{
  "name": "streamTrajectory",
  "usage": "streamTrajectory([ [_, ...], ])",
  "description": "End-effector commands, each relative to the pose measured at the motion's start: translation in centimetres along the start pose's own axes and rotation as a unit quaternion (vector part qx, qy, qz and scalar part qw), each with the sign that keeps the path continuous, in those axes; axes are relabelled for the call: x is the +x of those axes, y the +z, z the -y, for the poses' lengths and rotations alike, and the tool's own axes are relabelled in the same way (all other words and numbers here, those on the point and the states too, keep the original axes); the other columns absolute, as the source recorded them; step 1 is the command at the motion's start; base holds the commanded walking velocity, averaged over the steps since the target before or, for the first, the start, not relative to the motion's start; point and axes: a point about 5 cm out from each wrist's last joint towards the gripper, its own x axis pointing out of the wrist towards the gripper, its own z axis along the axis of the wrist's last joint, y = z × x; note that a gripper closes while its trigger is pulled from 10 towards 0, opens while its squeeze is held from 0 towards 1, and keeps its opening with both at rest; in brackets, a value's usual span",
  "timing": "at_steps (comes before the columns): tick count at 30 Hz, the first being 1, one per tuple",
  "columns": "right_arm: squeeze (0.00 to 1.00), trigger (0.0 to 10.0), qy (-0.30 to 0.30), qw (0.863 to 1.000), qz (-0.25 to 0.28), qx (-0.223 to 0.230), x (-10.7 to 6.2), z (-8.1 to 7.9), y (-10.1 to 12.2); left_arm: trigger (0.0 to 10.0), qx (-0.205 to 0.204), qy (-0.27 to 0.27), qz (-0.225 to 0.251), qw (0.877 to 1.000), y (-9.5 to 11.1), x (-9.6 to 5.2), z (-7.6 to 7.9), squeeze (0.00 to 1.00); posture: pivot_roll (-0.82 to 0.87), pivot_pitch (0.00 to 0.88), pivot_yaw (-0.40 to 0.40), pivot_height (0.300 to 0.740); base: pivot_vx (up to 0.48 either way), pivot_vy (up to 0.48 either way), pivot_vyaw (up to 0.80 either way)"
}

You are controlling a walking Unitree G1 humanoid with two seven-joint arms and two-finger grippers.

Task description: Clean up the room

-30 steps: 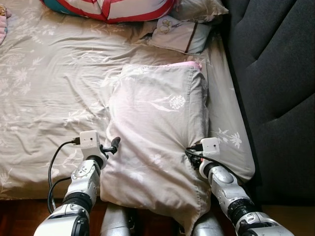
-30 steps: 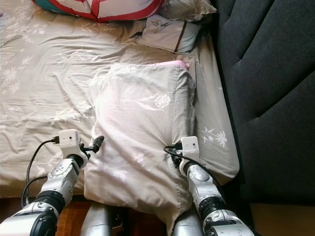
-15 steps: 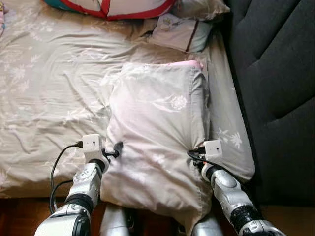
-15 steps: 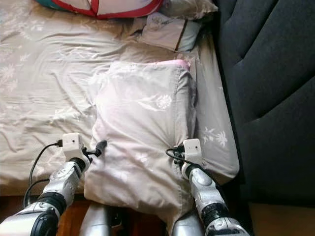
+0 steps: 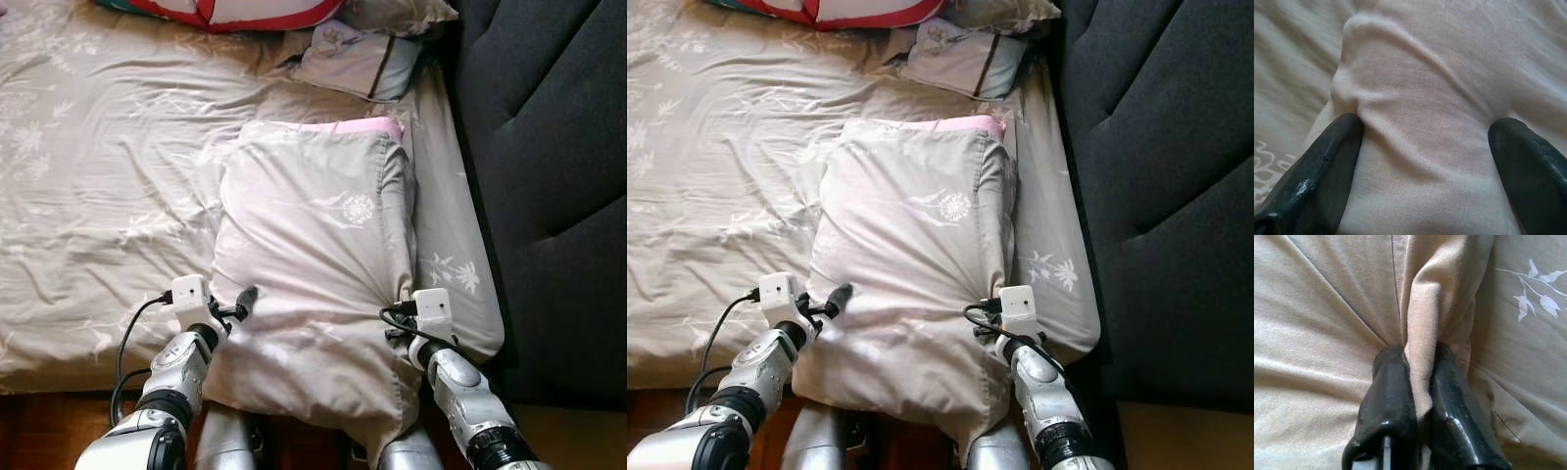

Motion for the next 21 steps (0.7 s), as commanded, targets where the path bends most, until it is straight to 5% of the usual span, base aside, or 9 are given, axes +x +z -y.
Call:
streamTrajectory([
  [1,0.00,0.0,-0.029,0.991,-0.125,0.022,-2.3,1.4,-6.1,10.0,0.003,0.001,-0.070,0.998,-3.2,-0.7,0.3,0.00,-0.30,0.424,-0.090,0.650,0.000,0.000,0.00],
  [8,0.00,0.0,-0.019,0.992,-0.123,0.025,-2.4,1.0,-6.0,10.0,0.030,0.028,-0.093,0.995,-4.0,-0.9,0.2,0.00,-0.30,0.428,-0.091,0.650,0.000,0.000,0.00],
  [9,0.00,0.0,-0.015,0.992,-0.121,0.026,-2.4,0.8,-5.9,4.2,0.028,0.032,-0.096,0.994,-4.1,-1.0,0.1,0.00,-0.30,0.428,-0.091,0.650,0.000,0.000,0.00],
  [10,0.00,0.0,-0.013,0.992,-0.120,0.026,-2.4,0.7,-5.9,4.2,0.027,0.034,-0.097,0.994,-4.2,-1.0,0.1,0.00,-0.30,0.428,-0.091,0.650,0.000,0.000,0.00],
  [11,0.00,0.0,-0.012,0.992,-0.119,0.026,-2.4,0.7,-5.8,0.0,0.028,0.033,-0.098,0.994,-4.2,-1.0,0.1,0.00,-0.30,0.428,-0.091,0.650,0.000,0.000,0.00],
  [21,0.00,0.0,-0.003,0.992,-0.121,0.028,-2.6,0.2,-5.8,0.0,0.009,0.020,-0.105,0.994,-4.9,-1.2,0.6,0.00,-0.30,0.433,-0.088,0.650,0.000,0.000,0.00],
])
